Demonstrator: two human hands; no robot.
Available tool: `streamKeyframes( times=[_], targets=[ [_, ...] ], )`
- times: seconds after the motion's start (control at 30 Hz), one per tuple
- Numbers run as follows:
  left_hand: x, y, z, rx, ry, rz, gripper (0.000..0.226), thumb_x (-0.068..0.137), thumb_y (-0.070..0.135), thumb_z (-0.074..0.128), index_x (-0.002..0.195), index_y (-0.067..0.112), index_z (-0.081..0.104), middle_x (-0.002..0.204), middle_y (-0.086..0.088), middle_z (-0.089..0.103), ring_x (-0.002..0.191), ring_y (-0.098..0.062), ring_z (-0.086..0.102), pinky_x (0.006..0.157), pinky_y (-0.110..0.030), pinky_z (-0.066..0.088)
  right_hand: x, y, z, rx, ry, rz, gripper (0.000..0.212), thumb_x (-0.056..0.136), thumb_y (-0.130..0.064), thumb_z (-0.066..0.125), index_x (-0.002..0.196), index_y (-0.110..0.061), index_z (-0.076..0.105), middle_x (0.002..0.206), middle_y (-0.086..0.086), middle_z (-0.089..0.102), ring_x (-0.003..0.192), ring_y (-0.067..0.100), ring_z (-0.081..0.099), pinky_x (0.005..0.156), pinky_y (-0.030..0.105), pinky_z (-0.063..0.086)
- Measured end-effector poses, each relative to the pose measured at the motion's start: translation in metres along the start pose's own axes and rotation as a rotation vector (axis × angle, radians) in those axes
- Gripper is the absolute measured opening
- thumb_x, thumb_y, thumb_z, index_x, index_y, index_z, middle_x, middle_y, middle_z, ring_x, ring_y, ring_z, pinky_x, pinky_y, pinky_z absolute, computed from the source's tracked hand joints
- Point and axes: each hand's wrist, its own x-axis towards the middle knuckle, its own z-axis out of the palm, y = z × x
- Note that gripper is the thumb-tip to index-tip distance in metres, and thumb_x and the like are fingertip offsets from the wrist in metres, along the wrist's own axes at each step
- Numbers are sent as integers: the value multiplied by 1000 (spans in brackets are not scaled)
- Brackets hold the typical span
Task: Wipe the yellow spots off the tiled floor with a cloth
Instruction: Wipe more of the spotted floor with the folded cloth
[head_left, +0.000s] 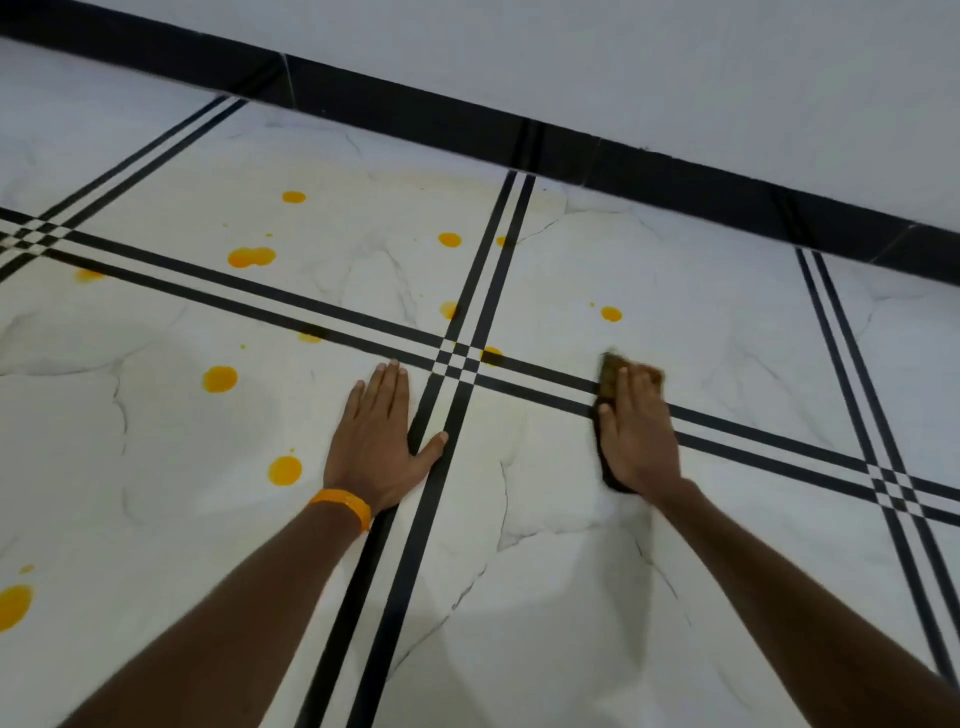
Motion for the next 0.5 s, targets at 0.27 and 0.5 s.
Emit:
streamKeyframes(
  times=[0.27,0.5],
  targets=[
    [3,-2,6,16,9,15,95,89,72,20,157,7,4,166,-11,2,153,-23,2,125,-43,7,145,-35,-6,14,-42,183,74,99,-40,20,152,12,25,160,30,25,150,43,22,125,50,11],
    [3,-3,7,19,20,10,96,88,73,18,157,8,5,165,-11,3,153,-23,2,124,-42,6,98,-28,-4,-5,-57,-122,71,101,-43,22,156,1,25,162,20,29,150,36,27,123,45,22]
  ],
)
